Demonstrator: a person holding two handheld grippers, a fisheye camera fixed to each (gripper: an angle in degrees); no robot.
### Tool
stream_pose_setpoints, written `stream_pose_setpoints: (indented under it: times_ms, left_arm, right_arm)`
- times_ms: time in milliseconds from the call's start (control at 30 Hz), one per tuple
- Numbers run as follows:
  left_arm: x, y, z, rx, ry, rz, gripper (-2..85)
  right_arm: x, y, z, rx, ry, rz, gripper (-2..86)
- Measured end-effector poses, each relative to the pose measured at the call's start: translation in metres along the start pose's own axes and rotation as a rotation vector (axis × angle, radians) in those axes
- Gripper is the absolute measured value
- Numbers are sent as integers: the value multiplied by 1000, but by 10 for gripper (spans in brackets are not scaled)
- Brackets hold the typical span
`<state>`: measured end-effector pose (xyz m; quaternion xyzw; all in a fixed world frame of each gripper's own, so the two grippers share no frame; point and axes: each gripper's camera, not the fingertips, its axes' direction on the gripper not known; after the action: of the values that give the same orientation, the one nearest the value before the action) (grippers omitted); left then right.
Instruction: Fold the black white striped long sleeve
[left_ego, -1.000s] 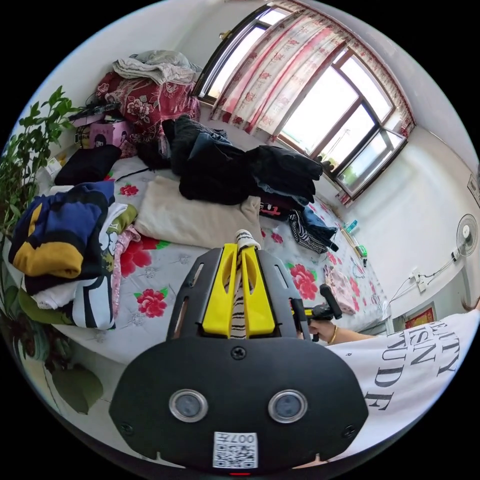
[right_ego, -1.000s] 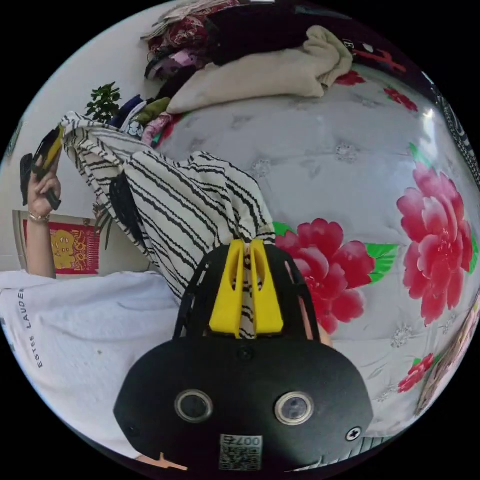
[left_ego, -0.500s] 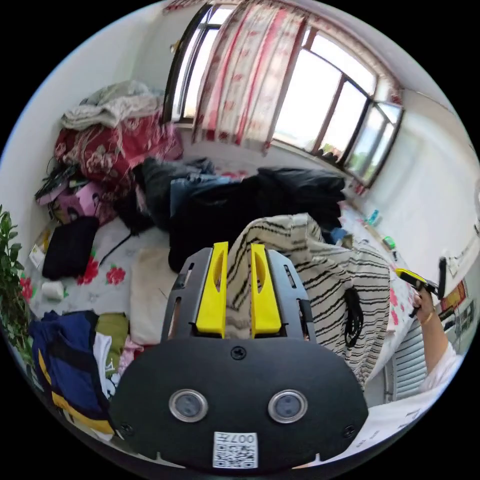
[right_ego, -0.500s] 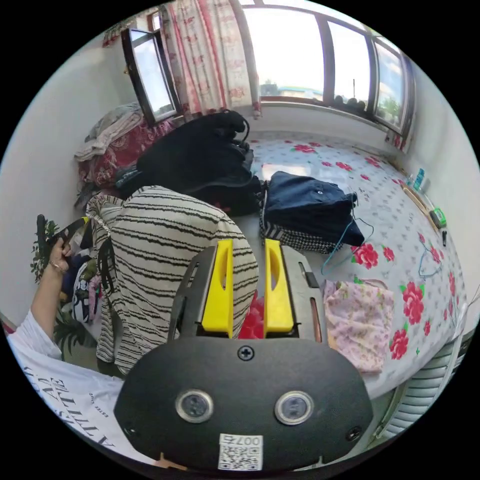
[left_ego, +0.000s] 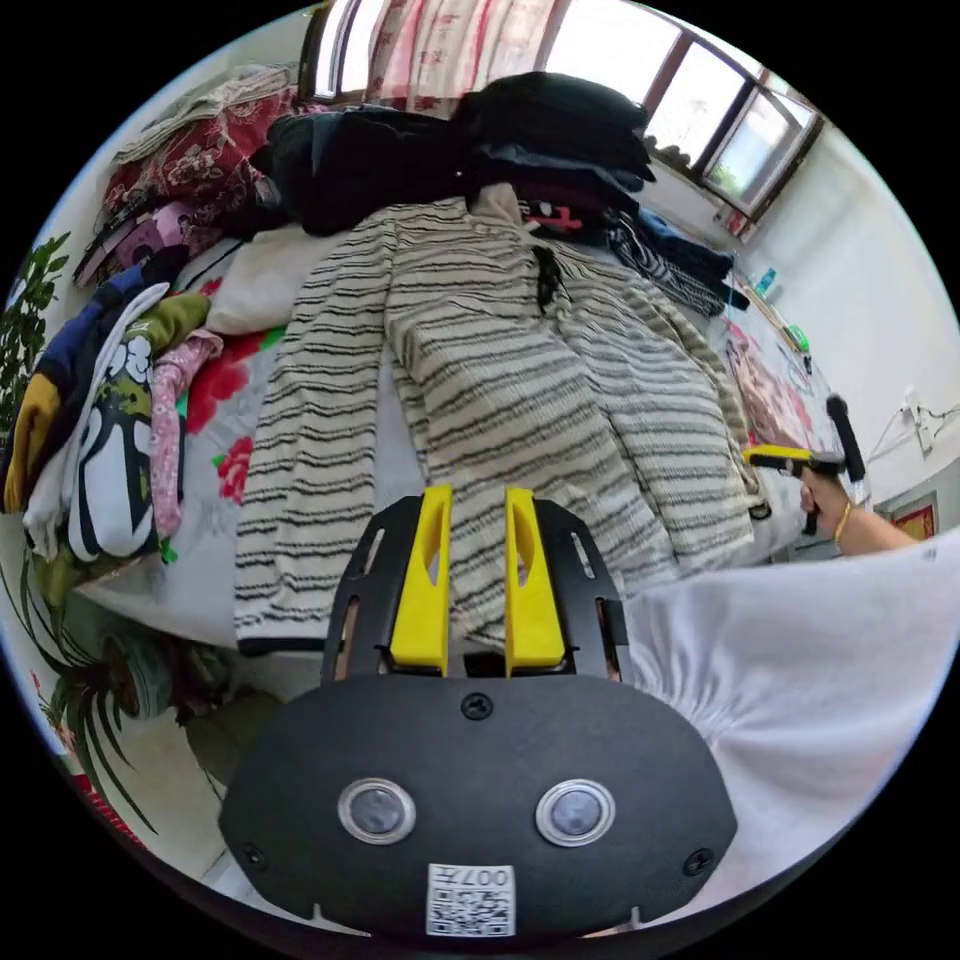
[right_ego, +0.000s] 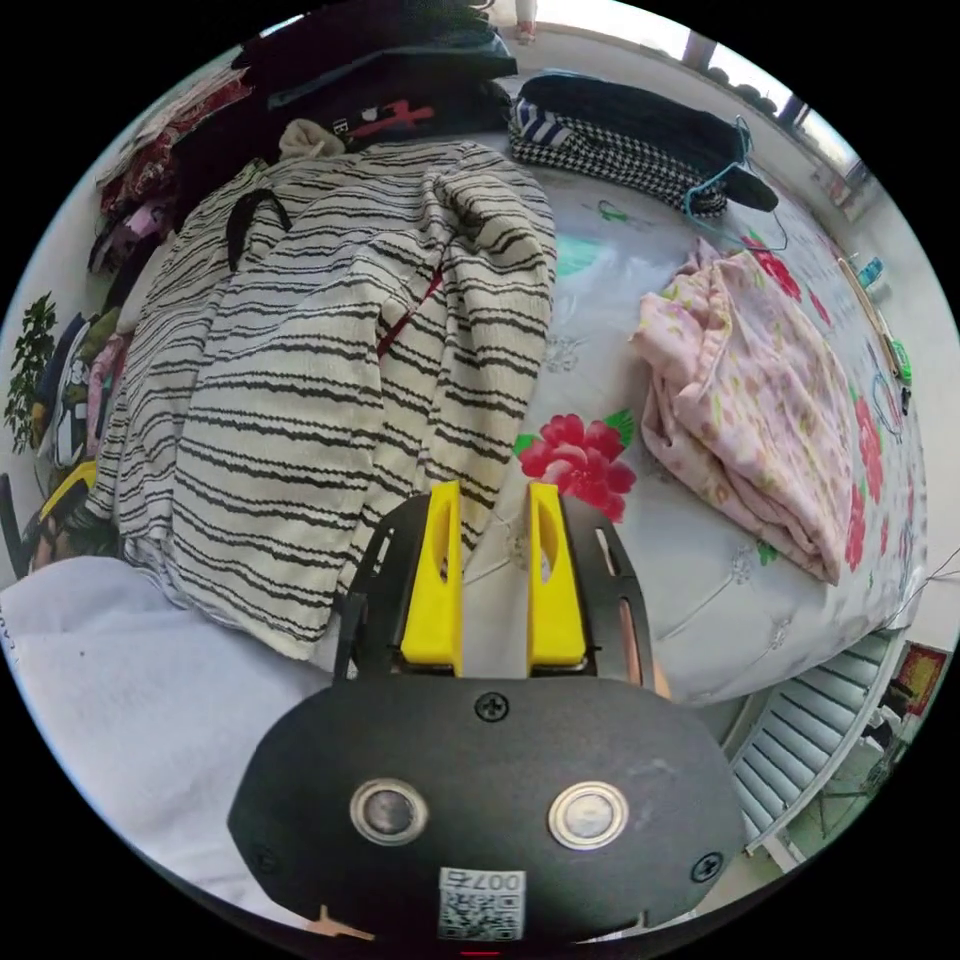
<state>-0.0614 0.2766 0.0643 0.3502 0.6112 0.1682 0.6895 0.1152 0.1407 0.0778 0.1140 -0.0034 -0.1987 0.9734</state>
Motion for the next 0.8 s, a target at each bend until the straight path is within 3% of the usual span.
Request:
stream_pose_setpoints:
  times_ms: [100, 233, 333, 400, 500, 633, 733, 800]
  left_arm:
    - [18, 15, 19, -89, -19, 71, 92]
    - [19, 23, 30, -150, -79, 50, 100]
    - [21, 34, 16, -85, -110, 35, 100]
    - [27, 46, 12, -70, -137, 61, 100]
    - [36, 59, 22, -109, -177, 113, 101]
    - [42, 68, 44, -179, -197, 147, 97]
    - [42, 76, 71, -286, -245, 162, 63]
    - [40, 78, 70, -265, -240, 173, 7]
  right_arm:
    - [6, -5, -5, -74, 1, -43, 18]
    - [81, 16, -88, 206, 255, 146, 17]
    - [127, 46, -134, 234, 384, 248, 39]
    - [126, 69, -149, 291, 350, 240, 46]
    - [69, 107, -145, 403, 90, -7, 48]
    - [-67, 141, -85, 287, -206, -460, 59]
    - [-142, 152, -37, 119, -198, -705, 62]
    - [-166, 156, -10, -11, -119, -788, 49]
